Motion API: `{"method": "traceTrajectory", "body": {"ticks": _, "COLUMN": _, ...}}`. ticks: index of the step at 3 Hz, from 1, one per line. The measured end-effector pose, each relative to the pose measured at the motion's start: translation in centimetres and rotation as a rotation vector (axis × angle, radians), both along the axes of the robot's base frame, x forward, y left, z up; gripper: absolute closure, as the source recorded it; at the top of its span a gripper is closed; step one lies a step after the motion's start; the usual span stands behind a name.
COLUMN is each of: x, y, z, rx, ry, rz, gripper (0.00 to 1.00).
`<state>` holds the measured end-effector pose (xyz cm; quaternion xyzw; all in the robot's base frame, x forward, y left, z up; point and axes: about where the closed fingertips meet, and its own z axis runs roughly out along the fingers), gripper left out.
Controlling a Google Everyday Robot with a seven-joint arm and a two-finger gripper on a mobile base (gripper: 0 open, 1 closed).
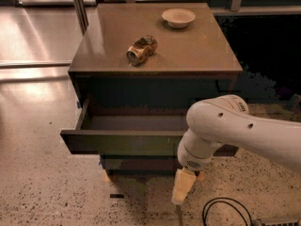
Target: Close top drawer
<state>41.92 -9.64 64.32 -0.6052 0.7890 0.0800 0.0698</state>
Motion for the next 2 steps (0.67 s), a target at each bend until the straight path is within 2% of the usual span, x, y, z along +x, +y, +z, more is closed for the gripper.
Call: {"method": "traceTrajectory", "body": {"ticks": 2, "x": 2.58, "y": 0.49, "z": 0.02, "rx": 0.01, "ry": -0.041, "rz": 0.001, "gripper": 0.0}}
